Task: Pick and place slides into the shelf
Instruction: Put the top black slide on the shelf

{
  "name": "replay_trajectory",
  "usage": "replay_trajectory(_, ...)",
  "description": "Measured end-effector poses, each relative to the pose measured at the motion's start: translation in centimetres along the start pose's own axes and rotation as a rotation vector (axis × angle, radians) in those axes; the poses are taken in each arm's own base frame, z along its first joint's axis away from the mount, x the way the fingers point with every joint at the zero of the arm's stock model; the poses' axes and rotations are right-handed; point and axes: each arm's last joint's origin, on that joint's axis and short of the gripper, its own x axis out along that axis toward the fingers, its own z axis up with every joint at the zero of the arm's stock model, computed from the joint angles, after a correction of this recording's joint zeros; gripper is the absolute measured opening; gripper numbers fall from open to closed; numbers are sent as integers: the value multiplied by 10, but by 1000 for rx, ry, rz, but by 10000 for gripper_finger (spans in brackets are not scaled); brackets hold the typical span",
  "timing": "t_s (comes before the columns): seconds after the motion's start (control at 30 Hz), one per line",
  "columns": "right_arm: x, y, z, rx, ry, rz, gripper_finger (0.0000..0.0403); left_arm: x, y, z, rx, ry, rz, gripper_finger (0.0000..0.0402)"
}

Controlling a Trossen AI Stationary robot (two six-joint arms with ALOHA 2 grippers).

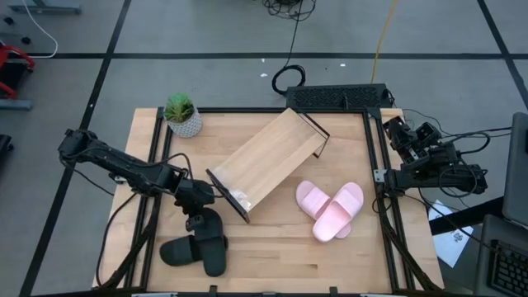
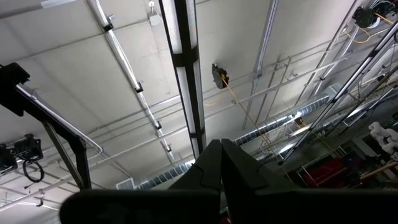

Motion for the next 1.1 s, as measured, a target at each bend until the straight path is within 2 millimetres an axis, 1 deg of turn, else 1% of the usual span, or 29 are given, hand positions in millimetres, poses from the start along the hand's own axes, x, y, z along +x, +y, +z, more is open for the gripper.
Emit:
replay_trajectory(0.17,0,0,0,0,0,0,0,-2,5,3,32,10,-35,113)
replay_trajectory(0.37,0,0,0,0,1,1,0,10,23,-2,26,18,-132,113)
replay_trajectory(0.5,0,0,0,0,0,-1,0,14,30,-3,27,-12,-172,113)
replay_trajectory(0.7,0,-1,0,0,-18,-50,0,13,30,-3,40,-6,-206,113)
replay_trajectory(0.9,0,-2,0,-1,-17,-52,0,13,29,-4,46,41,-262,113)
replay_trajectory(1.1,0,-2,0,-1,-16,-52,0,13,28,-4,57,50,-270,113)
